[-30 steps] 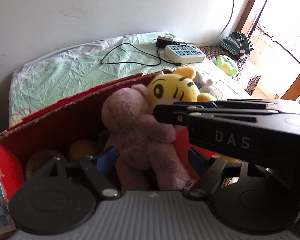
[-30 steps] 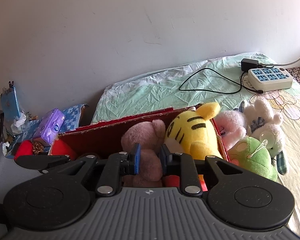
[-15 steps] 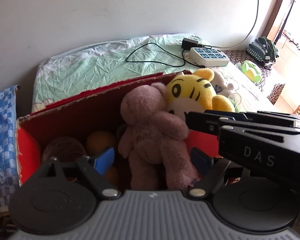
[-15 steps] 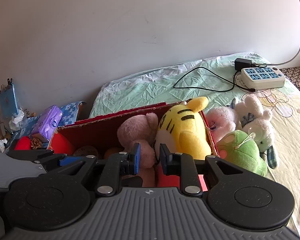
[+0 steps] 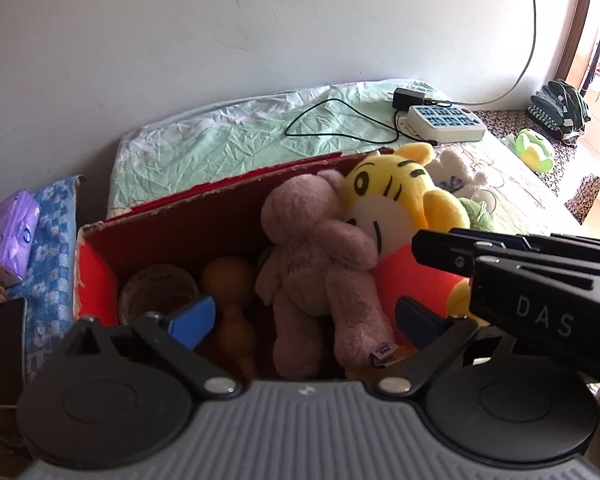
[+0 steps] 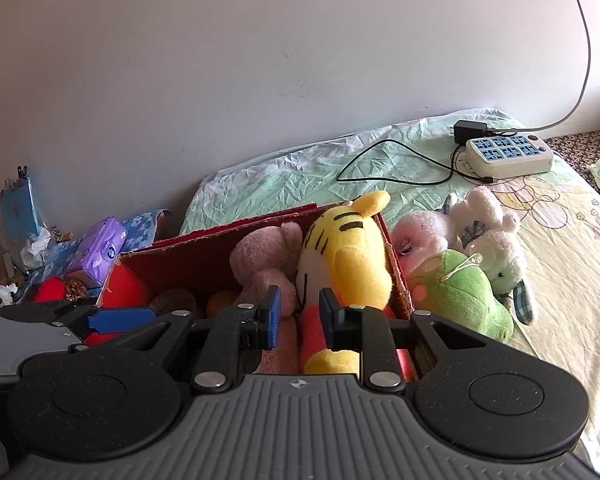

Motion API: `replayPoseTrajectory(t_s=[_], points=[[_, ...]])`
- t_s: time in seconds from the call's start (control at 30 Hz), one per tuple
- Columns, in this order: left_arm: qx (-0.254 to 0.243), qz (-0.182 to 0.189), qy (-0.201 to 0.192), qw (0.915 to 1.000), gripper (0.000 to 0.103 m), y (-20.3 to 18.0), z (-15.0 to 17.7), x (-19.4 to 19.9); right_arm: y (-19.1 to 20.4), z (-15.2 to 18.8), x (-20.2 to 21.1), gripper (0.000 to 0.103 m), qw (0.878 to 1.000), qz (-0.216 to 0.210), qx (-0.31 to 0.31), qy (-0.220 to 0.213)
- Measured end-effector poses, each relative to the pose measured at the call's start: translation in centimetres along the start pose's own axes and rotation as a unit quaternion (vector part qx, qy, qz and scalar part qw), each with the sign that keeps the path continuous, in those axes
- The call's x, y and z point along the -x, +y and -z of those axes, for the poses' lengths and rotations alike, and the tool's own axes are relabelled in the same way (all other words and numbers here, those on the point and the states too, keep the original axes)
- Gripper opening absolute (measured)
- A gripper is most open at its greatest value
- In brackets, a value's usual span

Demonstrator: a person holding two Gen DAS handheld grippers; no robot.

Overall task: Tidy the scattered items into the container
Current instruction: 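Withdraw the right gripper from the box toward the green plush toys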

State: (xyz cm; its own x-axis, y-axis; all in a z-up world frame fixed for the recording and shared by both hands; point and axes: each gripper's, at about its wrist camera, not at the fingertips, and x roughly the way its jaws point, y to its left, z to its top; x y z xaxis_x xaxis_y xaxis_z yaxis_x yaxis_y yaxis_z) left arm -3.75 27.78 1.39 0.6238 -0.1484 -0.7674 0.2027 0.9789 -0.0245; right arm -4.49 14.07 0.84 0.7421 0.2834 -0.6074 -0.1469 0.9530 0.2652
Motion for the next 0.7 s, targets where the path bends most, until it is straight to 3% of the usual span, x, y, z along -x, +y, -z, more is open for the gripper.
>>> replayPoseTrajectory(t_s=[0.37,0.53,0.7], points=[[-0.004,-0.035,-0.016,0.9993,0.102,-1.4,0.8,1.0,-1.2,0.6,1.6,0.024,1.000,-0.003,-0.006,-0.005],[0.007,-0.043,0.003,0.9991,0.102,-1.5,1.0,0.7,-1.2,0.7,2.0,0.024,1.000,-0.006,0.004,-0.006],[0.017,-0.074,0.014,0.9970,0.102,-1.4,1.0,0.3,-1.7,0.7,2.2,0.024,1.000,-0.006,0.004,-0.007]])
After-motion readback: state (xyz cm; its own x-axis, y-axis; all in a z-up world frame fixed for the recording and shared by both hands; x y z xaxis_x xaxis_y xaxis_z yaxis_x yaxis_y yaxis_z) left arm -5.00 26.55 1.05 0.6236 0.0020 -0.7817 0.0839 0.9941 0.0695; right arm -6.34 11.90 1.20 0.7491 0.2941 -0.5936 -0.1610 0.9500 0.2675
